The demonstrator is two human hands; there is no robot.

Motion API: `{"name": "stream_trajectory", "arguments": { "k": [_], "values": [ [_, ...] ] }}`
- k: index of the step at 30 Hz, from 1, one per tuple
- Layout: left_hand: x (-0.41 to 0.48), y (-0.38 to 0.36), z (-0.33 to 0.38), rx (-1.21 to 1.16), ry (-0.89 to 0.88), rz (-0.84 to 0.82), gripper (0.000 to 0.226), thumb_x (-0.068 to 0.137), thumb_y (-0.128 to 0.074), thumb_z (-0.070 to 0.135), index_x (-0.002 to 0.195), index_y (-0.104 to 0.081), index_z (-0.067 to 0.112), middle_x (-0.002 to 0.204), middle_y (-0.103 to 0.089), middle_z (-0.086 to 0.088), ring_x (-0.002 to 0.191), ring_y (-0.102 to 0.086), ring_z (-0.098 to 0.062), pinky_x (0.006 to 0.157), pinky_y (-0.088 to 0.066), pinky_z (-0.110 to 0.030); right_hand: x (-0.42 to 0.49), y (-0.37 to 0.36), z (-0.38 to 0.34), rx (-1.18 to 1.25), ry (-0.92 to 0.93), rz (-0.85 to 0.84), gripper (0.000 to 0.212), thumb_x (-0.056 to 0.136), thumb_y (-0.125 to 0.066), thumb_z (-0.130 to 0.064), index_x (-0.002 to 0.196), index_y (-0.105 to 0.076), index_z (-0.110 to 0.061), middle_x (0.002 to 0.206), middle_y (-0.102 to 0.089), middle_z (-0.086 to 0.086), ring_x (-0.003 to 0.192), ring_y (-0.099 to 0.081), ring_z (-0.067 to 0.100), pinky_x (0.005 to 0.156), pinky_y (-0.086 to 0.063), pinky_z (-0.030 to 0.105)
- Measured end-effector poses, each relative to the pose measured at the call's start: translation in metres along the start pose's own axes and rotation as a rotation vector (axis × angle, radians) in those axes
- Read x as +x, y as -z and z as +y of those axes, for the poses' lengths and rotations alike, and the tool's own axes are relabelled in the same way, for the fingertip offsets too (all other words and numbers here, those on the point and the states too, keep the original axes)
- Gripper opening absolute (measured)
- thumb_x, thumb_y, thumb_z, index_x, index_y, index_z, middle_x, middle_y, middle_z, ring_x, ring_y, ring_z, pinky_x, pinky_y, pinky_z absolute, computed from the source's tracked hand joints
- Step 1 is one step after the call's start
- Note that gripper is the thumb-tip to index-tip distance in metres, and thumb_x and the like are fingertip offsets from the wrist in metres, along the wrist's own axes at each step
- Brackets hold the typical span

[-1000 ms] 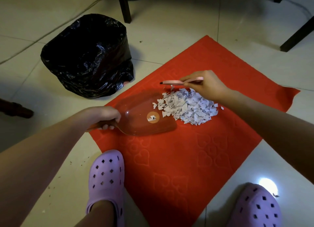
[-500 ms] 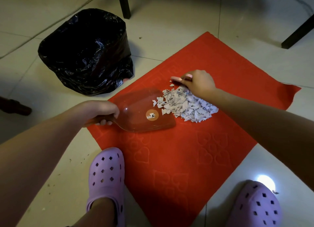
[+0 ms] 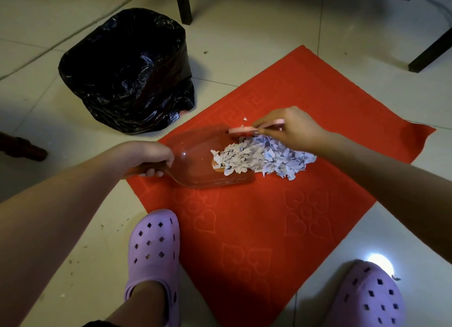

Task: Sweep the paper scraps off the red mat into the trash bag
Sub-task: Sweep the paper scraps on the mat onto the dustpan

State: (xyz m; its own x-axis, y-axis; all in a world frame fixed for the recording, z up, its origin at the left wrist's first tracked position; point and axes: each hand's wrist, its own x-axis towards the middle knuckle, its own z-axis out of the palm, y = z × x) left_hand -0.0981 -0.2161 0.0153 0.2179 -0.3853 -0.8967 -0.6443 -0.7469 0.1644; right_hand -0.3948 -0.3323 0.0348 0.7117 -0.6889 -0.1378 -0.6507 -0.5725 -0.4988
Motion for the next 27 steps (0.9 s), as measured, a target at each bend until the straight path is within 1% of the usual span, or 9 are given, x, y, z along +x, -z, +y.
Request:
{"name": "stream_trajectory", "arguments": {
  "k": [1, 4, 7, 10, 13, 17, 21, 25, 27],
  "values": [
    [0.000, 0.000, 0.001, 0.005, -0.002, -0.002, 0.020, 0.080, -0.046, 0.019, 0.067, -0.054, 0.007, 0.051, -0.052, -0.002, 0.035, -0.036, -0.013, 0.041, -0.031, -0.021, 0.002, 0.007, 0.002, 0.013, -0.012, 0.010, 0.024, 0.089, -0.063, -0.025, 0.113, -0.068, -0.025, 0.100, -0.071, -0.005, 0.068, -0.063, 0.015, 0.061, -0.052, 0.031],
    [-0.001, 0.000, 0.003, 0.018, -0.002, 0.000, 0.022, 0.081, -0.046, 0.020, 0.066, -0.054, 0.007, 0.050, -0.052, -0.002, 0.035, -0.036, -0.013, 0.042, -0.031, -0.021, 0.017, 0.020, 0.014, -0.045, -0.048, 0.021, 0.025, 0.089, -0.063, -0.027, 0.113, -0.068, -0.024, 0.105, -0.072, -0.002, 0.088, -0.067, 0.020, 0.073, -0.054, 0.032],
    [-0.003, 0.000, 0.005, 0.027, 0.004, 0.009, 0.023, 0.083, -0.045, 0.019, 0.065, -0.053, 0.006, 0.049, -0.051, -0.002, 0.035, -0.036, -0.013, 0.042, -0.030, -0.021, 0.036, 0.021, 0.023, -0.152, -0.125, 0.050, 0.025, 0.090, -0.062, -0.030, 0.114, -0.068, -0.028, 0.112, -0.070, 0.000, 0.098, -0.064, 0.022, 0.074, -0.050, 0.031],
    [-0.004, -0.001, 0.005, 0.027, 0.005, 0.010, 0.023, 0.084, -0.045, 0.017, 0.065, -0.053, 0.006, 0.048, -0.051, -0.002, 0.034, -0.035, -0.013, 0.041, -0.030, -0.020, 0.046, 0.011, 0.022, -0.206, -0.192, 0.021, 0.025, 0.093, -0.057, -0.030, 0.116, -0.067, -0.027, 0.111, -0.069, 0.003, 0.095, -0.064, 0.024, 0.070, -0.049, 0.030],
    [-0.004, -0.002, 0.004, 0.017, 0.007, 0.016, 0.021, 0.081, -0.046, 0.018, 0.065, -0.054, 0.007, 0.047, -0.051, -0.001, 0.033, -0.036, -0.013, 0.040, -0.030, -0.020, 0.043, -0.002, 0.016, -0.214, -0.162, -0.080, 0.022, 0.093, -0.056, -0.033, 0.111, -0.068, -0.030, 0.101, -0.071, 0.003, 0.083, -0.066, 0.023, 0.064, -0.051, 0.032],
    [-0.006, -0.003, 0.005, 0.011, -0.005, 0.019, 0.021, 0.083, -0.045, 0.017, 0.065, -0.052, 0.007, 0.048, -0.051, -0.001, 0.035, -0.035, -0.013, 0.041, -0.029, -0.019, 0.020, 0.006, 0.004, -0.094, -0.036, -0.130, 0.019, 0.090, -0.062, -0.028, 0.107, -0.071, -0.028, 0.104, -0.072, -0.003, 0.091, -0.066, 0.019, 0.075, -0.055, 0.037],
    [-0.006, -0.004, 0.005, 0.025, -0.009, 0.021, 0.021, 0.083, -0.045, 0.017, 0.065, -0.052, 0.009, 0.048, -0.051, -0.001, 0.035, -0.035, -0.013, 0.042, -0.029, -0.019, 0.001, 0.022, 0.003, 0.011, 0.002, 0.021, 0.020, 0.088, -0.065, -0.025, 0.106, -0.072, -0.024, 0.106, -0.072, -0.003, 0.095, -0.066, 0.016, 0.081, -0.054, 0.040],
    [-0.004, -0.003, 0.003, 0.010, 0.007, 0.023, 0.020, 0.082, -0.047, 0.019, 0.065, -0.053, 0.009, 0.047, -0.052, -0.001, 0.034, -0.036, -0.013, 0.041, -0.029, -0.020, 0.012, 0.024, 0.015, -0.009, -0.157, 0.188, 0.024, 0.090, -0.061, -0.035, 0.109, -0.071, -0.024, 0.109, -0.071, -0.001, 0.096, -0.065, 0.020, 0.081, -0.054, 0.038],
    [-0.003, -0.003, 0.003, 0.016, 0.013, 0.027, 0.020, 0.081, -0.047, 0.019, 0.066, -0.053, 0.008, 0.047, -0.052, -0.001, 0.034, -0.036, -0.013, 0.041, -0.029, -0.020, 0.024, 0.019, 0.020, -0.052, -0.254, 0.237, 0.024, 0.092, -0.058, -0.031, 0.113, -0.068, -0.028, 0.110, -0.070, 0.003, 0.094, -0.065, 0.023, 0.077, -0.054, 0.037]
  ]
}}
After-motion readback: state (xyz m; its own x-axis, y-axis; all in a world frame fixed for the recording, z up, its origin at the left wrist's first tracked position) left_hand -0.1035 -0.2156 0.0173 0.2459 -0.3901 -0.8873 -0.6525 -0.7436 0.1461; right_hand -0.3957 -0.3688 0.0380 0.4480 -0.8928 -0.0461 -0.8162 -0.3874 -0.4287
